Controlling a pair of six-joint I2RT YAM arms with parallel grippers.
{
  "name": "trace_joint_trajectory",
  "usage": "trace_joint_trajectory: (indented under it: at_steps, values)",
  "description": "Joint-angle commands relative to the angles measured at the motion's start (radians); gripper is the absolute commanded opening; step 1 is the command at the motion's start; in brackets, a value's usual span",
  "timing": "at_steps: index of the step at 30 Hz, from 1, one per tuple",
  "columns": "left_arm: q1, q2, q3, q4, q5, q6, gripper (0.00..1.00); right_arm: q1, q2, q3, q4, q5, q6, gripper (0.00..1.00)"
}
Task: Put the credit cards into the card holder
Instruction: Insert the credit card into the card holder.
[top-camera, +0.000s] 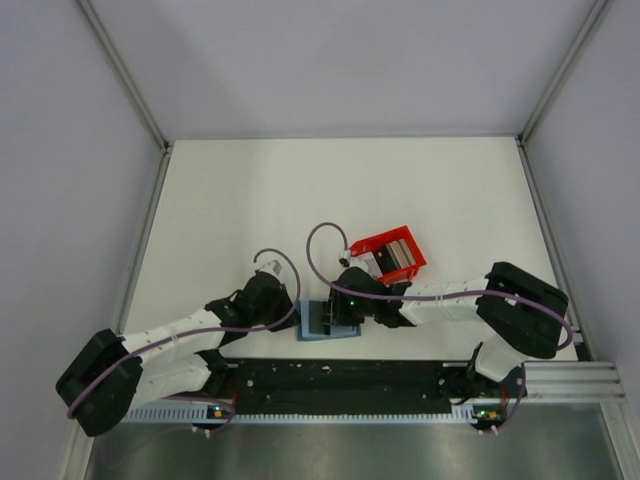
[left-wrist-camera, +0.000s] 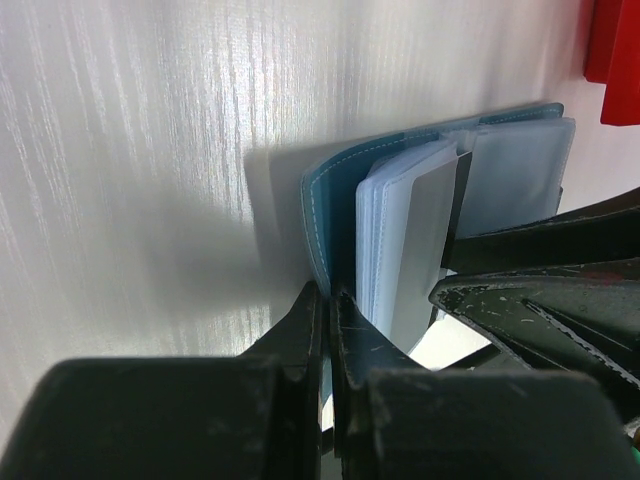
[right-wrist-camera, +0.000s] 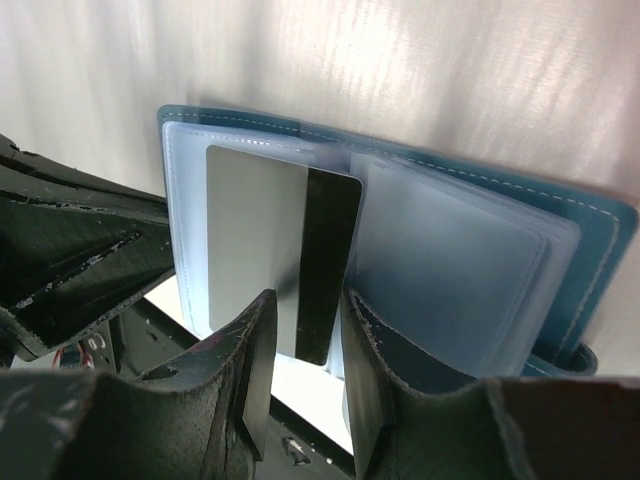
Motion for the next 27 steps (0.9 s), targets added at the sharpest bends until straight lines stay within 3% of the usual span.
trace_joint_trajectory:
  at_steps: [1,13,27]
  values:
    - [0.001,0.033,-0.037,-0.081,-0.041,0.023,0.0,-0.014,0.054,0.02,-0.002,0.006,-0.048,0.32]
    - [0.0,0.048,-0.028,-0.082,-0.044,0.03,0.0,-0.014,0.008,-0.003,0.105,-0.016,-0.2,0.3]
    - [0.0,0.056,-0.022,-0.082,-0.044,0.032,0.0,-0.001,0.011,-0.015,0.219,-0.105,-0.196,0.25]
